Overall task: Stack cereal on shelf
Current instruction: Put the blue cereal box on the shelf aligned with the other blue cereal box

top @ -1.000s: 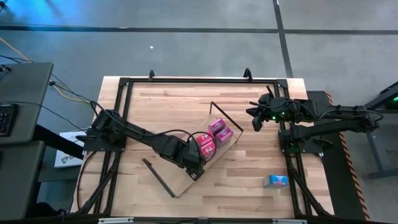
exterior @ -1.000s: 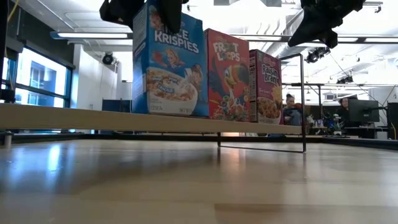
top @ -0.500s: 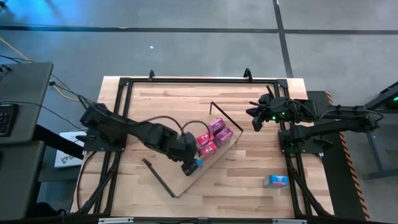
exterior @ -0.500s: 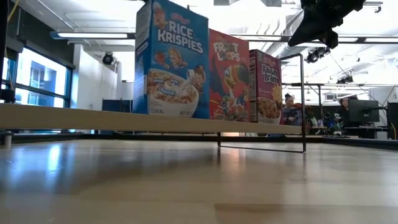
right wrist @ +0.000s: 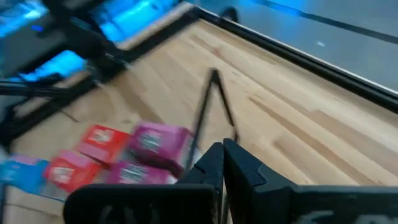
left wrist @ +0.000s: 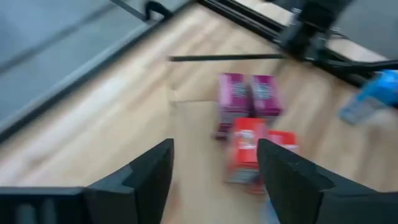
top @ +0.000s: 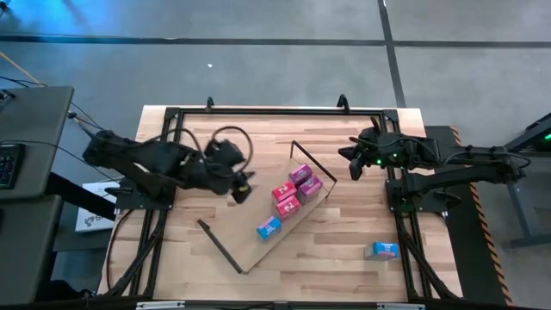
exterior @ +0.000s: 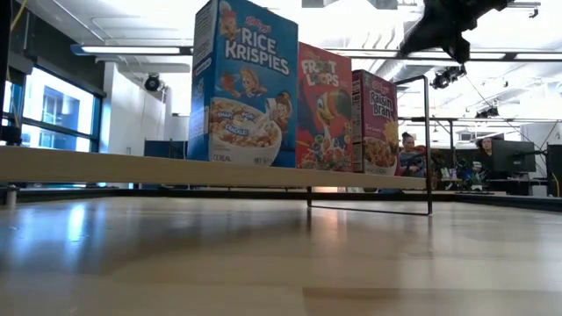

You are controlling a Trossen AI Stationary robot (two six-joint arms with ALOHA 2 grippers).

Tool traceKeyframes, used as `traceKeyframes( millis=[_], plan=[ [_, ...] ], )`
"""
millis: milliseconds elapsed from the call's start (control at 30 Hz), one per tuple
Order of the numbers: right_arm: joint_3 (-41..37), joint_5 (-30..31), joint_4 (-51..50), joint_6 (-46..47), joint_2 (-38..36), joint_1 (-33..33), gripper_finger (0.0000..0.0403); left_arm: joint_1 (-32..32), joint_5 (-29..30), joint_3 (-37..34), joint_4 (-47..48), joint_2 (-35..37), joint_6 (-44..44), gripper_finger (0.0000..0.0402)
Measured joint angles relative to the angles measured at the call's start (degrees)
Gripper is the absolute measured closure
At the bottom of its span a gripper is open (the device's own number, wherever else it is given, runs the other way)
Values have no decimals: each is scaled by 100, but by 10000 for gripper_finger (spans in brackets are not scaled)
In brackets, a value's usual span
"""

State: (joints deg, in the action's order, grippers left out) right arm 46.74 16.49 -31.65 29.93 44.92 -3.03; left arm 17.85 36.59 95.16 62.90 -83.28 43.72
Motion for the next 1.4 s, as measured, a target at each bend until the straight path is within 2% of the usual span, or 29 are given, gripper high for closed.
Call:
traceKeyframes(
  millis=[133, 233, 400, 500, 600, 767, 900, 1067, 1267, 1400],
  plan=[
    [0, -463, 348, -181, -44, 0, 397, -2, 298, -822, -380, 580, -34, 217],
    [72, -878, 367, -174, -74, 0, 370, 0, 298, -1619, -1213, 1055, -84, 240],
    [636, -1429, 355, -146, -28, 78, 272, -130, 310, -2890, -3123, 1801, -642, 264],
    [1152, -2133, 239, -102, 177, 171, 210, -407, 341, -3443, -4204, 2146, -1177, 269],
    [1879, -2702, -527, -35, 558, 329, 174, -814, 32, -3799, -4864, 2404, -1784, 274],
    [3024, -2940, -2980, -129, 1395, 798, 165, -1563, -692, -3996, -5382, 2666, -2535, 295],
    [3307, -3030, -4252, 638, 1767, 1385, 165, -2029, -1138, -4013, -5711, 2724, -2917, 335],
    [2949, -2989, -4283, 1856, 1799, 2532, 165, -2470, -1599, -4013, -5793, 2694, -3187, 395],
    [2411, -2433, -4165, 3394, 1814, 4041, 165, -2801, -2115, -4015, -5817, 2688, -3337, 400],
    [2137, -1974, -3942, 4224, 1847, 4821, 165, -2893, -2148, -4014, -5813, 2688, -3350, 400]
  ],
)
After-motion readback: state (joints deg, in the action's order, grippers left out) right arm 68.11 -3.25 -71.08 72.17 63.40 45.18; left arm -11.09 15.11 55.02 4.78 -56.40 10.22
